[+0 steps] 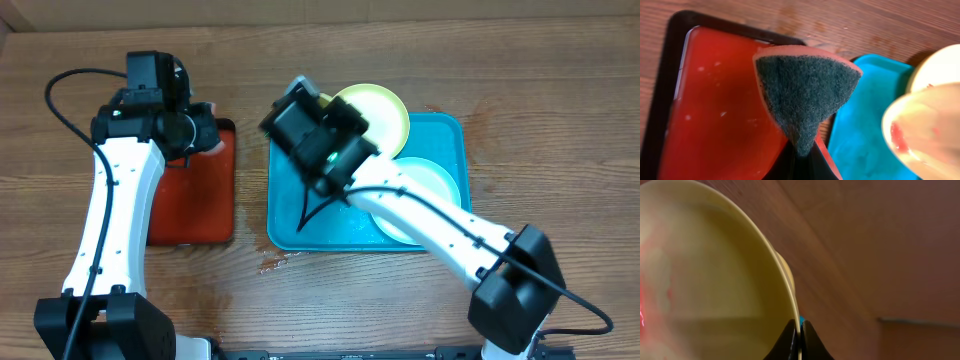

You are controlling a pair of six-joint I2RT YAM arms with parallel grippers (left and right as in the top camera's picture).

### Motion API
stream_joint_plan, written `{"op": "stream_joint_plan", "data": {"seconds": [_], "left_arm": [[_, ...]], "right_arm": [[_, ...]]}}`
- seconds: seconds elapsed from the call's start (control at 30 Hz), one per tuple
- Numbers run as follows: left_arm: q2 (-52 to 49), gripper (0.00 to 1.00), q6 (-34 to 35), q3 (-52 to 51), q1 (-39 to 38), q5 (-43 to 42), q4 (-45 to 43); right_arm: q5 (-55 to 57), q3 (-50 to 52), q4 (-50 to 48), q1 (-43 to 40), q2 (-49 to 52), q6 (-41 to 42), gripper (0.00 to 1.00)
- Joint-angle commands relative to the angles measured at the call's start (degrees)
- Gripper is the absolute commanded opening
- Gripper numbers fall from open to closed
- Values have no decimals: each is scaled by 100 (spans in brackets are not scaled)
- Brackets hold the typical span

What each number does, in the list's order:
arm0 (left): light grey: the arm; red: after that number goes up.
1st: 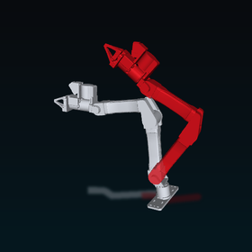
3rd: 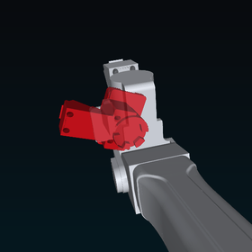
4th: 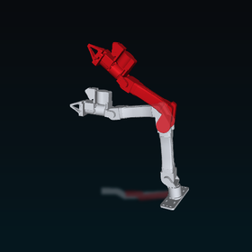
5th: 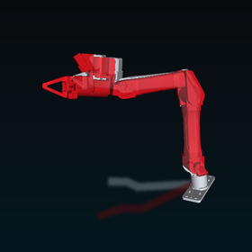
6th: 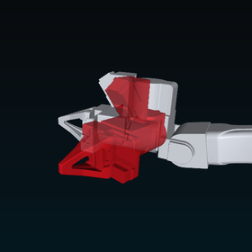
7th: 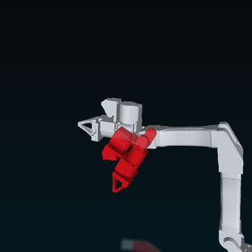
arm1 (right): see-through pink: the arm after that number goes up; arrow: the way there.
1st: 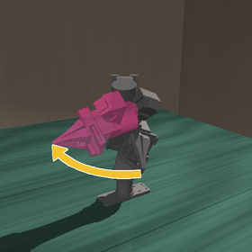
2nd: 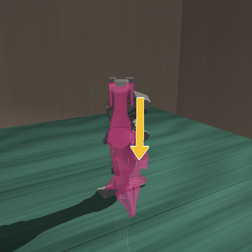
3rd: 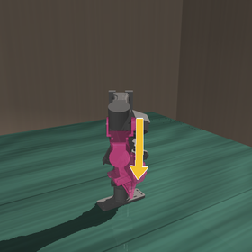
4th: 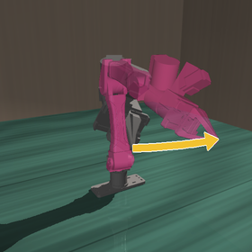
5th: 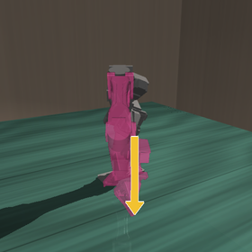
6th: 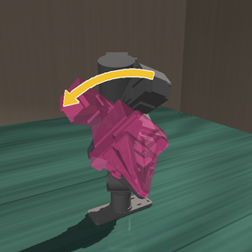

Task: Clean dirty plates on tray and stack at the side
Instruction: 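Grasp the top yellow plate rim with the right gripper and lift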

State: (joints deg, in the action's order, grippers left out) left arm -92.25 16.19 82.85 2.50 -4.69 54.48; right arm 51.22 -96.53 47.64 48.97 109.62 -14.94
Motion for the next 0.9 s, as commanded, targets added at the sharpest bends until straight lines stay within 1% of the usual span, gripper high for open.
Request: {"op": "stream_joint_plan", "data": {"seconds": [0.0,0.1,0.2,0.27,0.33,0.43,0.47,0.53,0.57,0.63,0.67,0.73,0.87], "left_arm": [[0,4,59,50,125,234,63],[0,4,59,50,166,232,101],[0,4,59,50,166,232,101],[0,4,59,50,166,232,98],[0,4,59,50,166,229,101],[0,4,59,50,166,229,107],[0,4,59,50,166,229,116],[0,4,59,50,166,229,118],[0,4,59,50,166,229,116],[0,4,59,50,166,212,103],[0,4,59,50,164,210,101],[0,4,59,50,164,212,101],[0,4,57,50,164,212,118]], "right_arm": [[1182,-127,-20,302,-188,-1316,4],[1515,-127,-98,468,-188,-1687,4],[1840,-127,-400,573,-188,-1705,4],[1744,-127,-549,614,-188,-1672,4],[1169,-125,-437,627,-188,-1530,4],[-496,-111,267,597,-181,-1554,4],[-710,-92,350,566,-181,-1545,4],[-531,-94,317,520,-181,-1504,4],[-219,-96,175,516,-186,-1469,4],[483,-98,-413,490,-197,-1220,4],[511,-101,-621,450,-203,-1180,4],[-48,-101,-704,315,-203,-1097,4],[-2127,-101,-129,-363,-203,-820,4]]}}
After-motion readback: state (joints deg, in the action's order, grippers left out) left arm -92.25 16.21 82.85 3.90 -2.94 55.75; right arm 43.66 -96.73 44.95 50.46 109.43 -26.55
